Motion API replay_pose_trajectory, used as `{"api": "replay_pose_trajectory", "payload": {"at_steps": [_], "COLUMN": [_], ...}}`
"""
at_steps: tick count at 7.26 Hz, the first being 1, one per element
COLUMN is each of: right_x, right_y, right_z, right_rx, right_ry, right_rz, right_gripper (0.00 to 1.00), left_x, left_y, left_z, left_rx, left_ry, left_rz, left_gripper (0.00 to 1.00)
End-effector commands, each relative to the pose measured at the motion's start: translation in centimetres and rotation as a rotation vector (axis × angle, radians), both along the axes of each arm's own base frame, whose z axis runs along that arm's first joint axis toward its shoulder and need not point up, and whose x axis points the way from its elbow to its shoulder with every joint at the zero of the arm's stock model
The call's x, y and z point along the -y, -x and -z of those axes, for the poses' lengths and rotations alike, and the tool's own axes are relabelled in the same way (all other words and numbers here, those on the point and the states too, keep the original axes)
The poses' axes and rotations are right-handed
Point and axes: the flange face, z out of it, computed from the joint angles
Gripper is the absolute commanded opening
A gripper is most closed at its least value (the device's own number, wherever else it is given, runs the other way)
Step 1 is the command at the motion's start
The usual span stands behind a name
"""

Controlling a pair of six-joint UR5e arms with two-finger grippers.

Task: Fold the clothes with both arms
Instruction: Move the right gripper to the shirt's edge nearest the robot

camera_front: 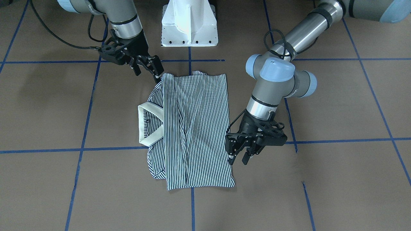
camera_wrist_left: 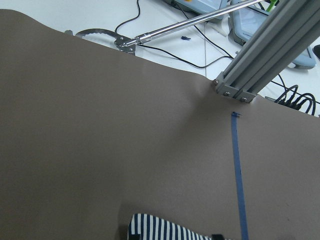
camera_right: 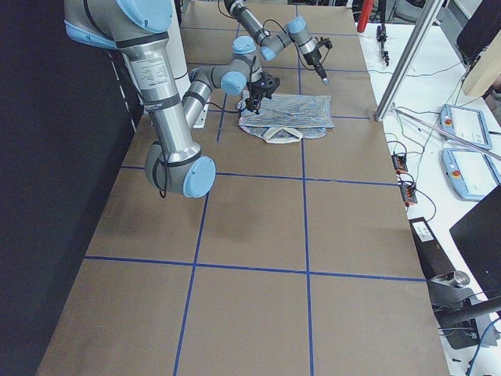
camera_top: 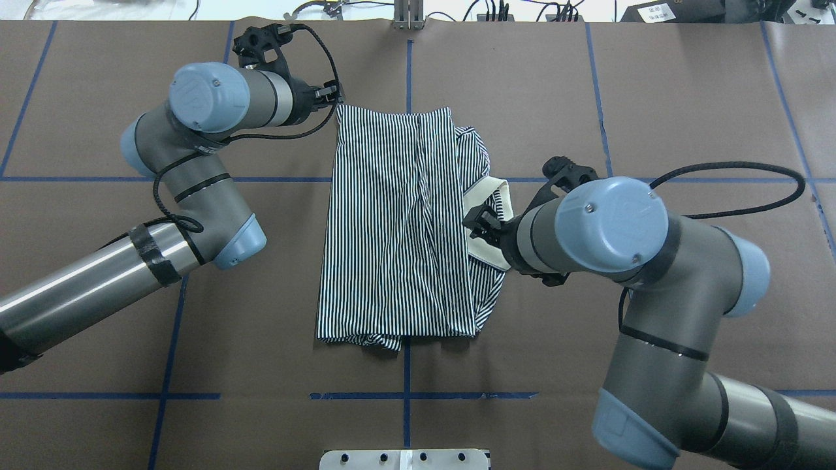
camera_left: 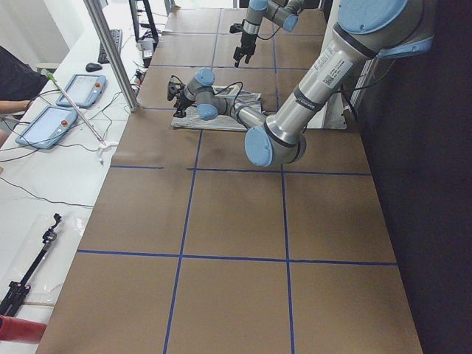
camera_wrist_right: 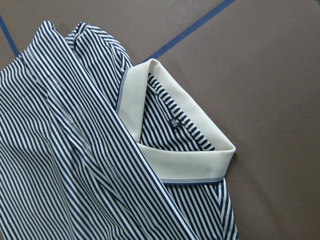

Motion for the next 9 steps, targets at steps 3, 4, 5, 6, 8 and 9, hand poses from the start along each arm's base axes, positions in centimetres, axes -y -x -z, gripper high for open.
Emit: {"api": "replay_pose_trajectory", "payload": {"at_steps": [3, 4, 5, 6, 8, 9], "right_x": [-5.4, -5.9, -5.9, -6.0, -6.5, -6.8], "right_y": [8.1, 9.7, 10.2, 10.3, 11.1, 11.3], "right_z": [-2.9, -4.1, -4.4, -4.7, -5.4, -5.6], "right_rx": [-0.061, -0.077, -0.080, -0.085, -0.099, -0.103], "right_ry": [0.061, 0.106, 0.115, 0.117, 0.125, 0.130], "right_rz": [-0.038, -0.097, -0.134, -0.136, -0.129, -0.127], "right_gripper": [0.92, 0.92, 0.89, 0.89, 0.87, 0.85], "left_x": [-1.1, -1.2, -1.2, -1.2, -1.2, -1.2], "left_y": [1.0, 0.9, 0.9, 0.9, 0.9, 0.9], "left_z": [-0.4, -0.4, -0.5, -0.5, -0.4, -0.4], "left_rx": [-0.012, -0.012, -0.010, -0.010, -0.012, -0.015], "left_ry": [0.004, 0.004, 0.006, 0.006, 0.004, 0.004], "left_rz": [-0.008, -0.009, -0.009, -0.009, -0.009, -0.009], "left_gripper": [0.57, 0.57, 0.57, 0.57, 0.57, 0.57]}}
